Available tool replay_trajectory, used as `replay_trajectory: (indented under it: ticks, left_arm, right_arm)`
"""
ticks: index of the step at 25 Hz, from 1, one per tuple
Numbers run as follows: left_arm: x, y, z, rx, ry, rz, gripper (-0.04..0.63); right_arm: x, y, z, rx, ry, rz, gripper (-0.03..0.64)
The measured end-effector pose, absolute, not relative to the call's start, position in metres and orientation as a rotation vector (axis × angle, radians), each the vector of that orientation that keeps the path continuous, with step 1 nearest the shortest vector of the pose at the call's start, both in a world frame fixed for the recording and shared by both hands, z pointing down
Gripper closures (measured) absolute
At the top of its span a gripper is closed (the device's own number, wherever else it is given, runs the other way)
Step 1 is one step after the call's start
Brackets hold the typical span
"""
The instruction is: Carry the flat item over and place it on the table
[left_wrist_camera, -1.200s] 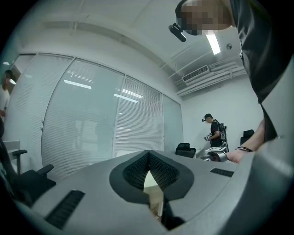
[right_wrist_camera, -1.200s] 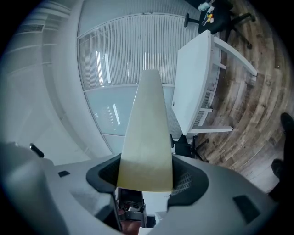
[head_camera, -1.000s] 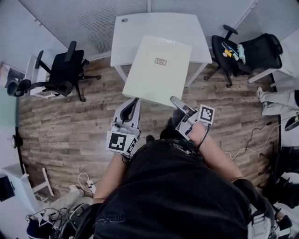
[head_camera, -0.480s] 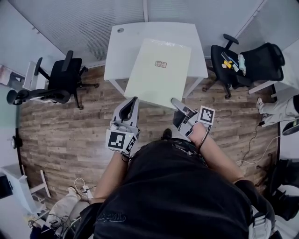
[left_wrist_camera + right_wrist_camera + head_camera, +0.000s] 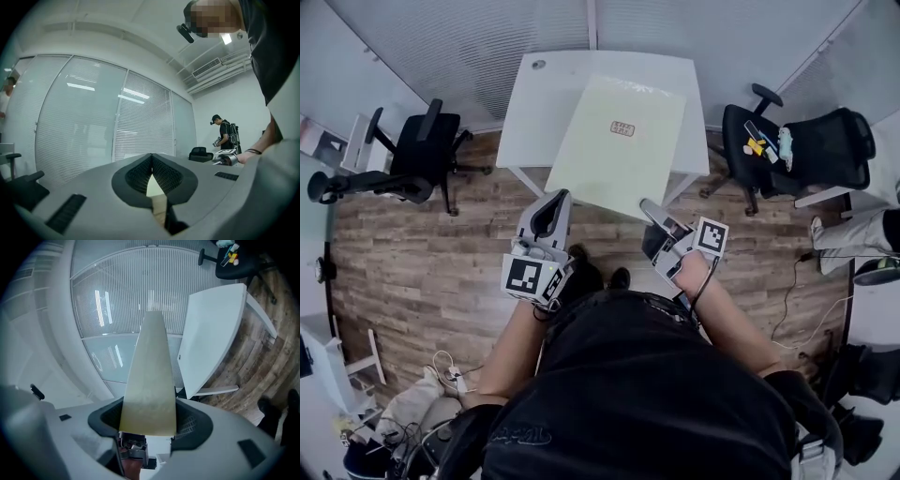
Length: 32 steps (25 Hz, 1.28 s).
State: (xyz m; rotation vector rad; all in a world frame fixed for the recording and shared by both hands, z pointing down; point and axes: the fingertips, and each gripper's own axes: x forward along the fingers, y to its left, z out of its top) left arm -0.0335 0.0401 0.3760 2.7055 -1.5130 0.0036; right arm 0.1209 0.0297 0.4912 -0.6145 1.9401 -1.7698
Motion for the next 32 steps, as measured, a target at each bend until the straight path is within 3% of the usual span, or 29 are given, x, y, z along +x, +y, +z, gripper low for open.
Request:
replay_trajectory:
  ticks: [16, 32]
  left_arm:
    - [-0.034, -0.006, 0.391, 2.681, -1.491, -0.031, 0.583]
    - [-0.081, -0.121, 0.390, 2.713, -1.386, -0.043, 0.583]
  right_arm:
    - [0.123, -0.001, 0.506, -0.659, 1.922, -1.782, 0.324]
    - [0.066, -0.108, 0.510, -0.702, 1.935, -1.787, 0.322]
